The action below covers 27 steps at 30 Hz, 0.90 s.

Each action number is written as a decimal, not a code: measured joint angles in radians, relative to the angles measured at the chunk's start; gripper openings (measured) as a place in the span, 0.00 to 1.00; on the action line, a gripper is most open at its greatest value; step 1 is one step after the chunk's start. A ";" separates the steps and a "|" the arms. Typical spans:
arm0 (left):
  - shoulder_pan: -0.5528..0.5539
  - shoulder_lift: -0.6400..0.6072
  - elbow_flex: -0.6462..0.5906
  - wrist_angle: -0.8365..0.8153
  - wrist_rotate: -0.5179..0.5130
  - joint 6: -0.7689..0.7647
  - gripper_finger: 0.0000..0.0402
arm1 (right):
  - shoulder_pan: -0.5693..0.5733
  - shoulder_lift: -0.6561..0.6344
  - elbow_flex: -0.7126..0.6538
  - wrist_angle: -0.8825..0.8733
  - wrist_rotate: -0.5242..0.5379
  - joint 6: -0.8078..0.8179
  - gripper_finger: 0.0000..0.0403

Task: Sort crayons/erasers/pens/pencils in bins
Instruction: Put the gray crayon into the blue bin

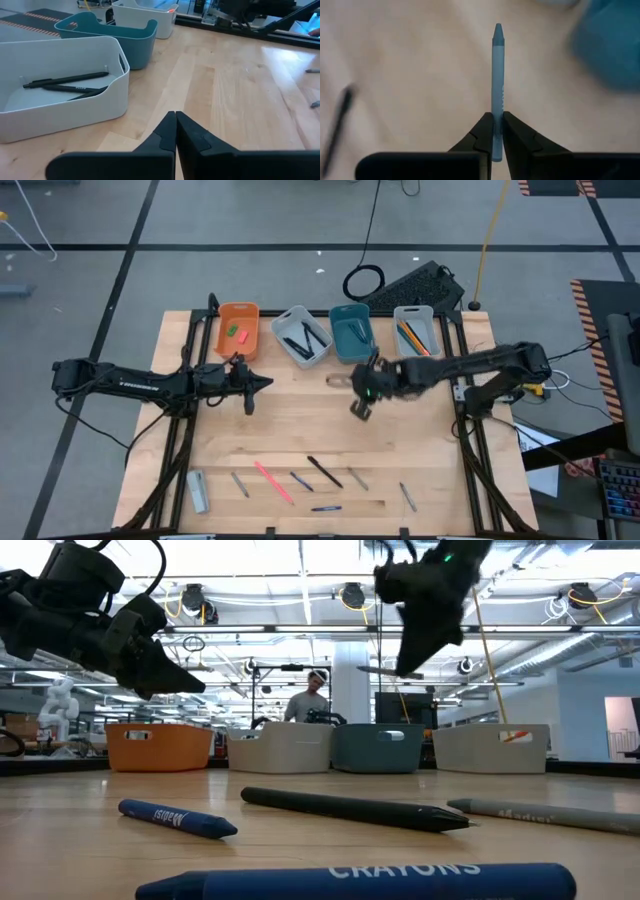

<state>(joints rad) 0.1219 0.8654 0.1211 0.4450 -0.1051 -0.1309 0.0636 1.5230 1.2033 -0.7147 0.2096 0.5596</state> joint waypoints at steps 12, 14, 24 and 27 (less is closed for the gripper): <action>0.000 0.000 0.000 -0.001 0.001 -0.004 0.00 | -0.483 0.013 0.014 0.182 -0.052 -0.370 0.06; 0.000 0.000 0.000 -0.001 0.002 -0.001 0.00 | -0.535 0.029 0.013 0.211 -0.091 -0.409 0.05; 0.000 0.000 0.000 -0.003 0.003 -0.001 0.00 | -0.622 0.238 0.012 0.311 -0.136 -0.476 0.05; 0.000 0.000 0.000 -0.007 0.004 -0.002 0.00 | -0.640 0.270 0.012 0.318 -0.135 -0.478 0.05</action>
<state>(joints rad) 0.1223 0.8658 0.1207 0.4382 -0.1009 -0.1326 -0.5769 1.7932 1.2148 -0.3964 0.0746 0.0814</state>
